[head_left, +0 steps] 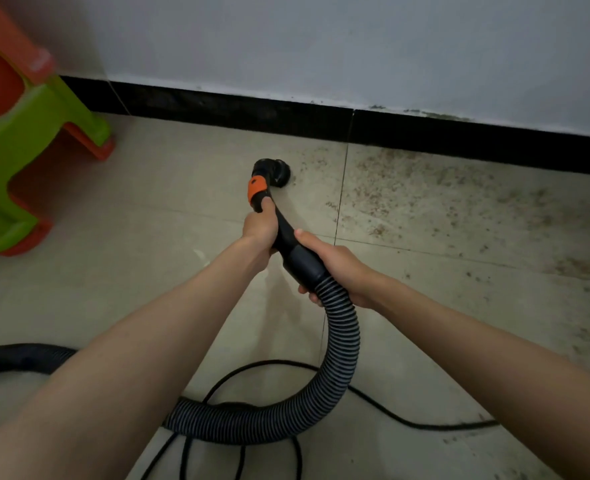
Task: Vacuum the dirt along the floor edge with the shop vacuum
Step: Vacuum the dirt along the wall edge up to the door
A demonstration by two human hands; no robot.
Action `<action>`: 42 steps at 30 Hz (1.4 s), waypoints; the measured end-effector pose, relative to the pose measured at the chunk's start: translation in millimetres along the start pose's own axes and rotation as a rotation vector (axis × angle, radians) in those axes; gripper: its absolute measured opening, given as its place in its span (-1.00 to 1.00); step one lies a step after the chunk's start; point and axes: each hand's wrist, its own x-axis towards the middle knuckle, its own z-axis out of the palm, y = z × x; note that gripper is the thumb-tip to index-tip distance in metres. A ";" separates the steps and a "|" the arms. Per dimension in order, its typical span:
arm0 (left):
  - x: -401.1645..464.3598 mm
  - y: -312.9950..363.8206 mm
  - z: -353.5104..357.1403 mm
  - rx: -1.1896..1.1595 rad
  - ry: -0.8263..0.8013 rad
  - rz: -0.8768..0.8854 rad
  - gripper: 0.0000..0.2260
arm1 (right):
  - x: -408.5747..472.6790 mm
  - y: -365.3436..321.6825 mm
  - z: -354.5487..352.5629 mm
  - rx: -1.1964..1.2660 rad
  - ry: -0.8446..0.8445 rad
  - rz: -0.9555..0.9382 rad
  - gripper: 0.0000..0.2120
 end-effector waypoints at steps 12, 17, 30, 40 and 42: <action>-5.4 24.9 46.9 0.177 0.077 -0.038 -0.58 | 8.2 0.9 -42.9 0.038 0.014 -0.074 -0.41; -17.3 42.6 42.1 0.198 0.049 -0.089 -0.58 | 3.5 -3.1 -38.2 -0.024 0.010 -0.147 -0.53; 50.2 63.5 49.7 0.092 0.054 -0.125 -0.53 | 42.9 -47.6 -46.1 -0.136 0.095 -0.104 -0.42; 97.1 41.3 58.3 0.113 -0.041 -0.070 -0.48 | 62.1 -33.4 -60.4 -0.168 0.187 -0.189 -0.49; 93.1 41.1 68.8 0.131 -0.088 -0.078 -0.48 | 58.8 -29.2 -68.9 -0.131 0.204 -0.204 -0.52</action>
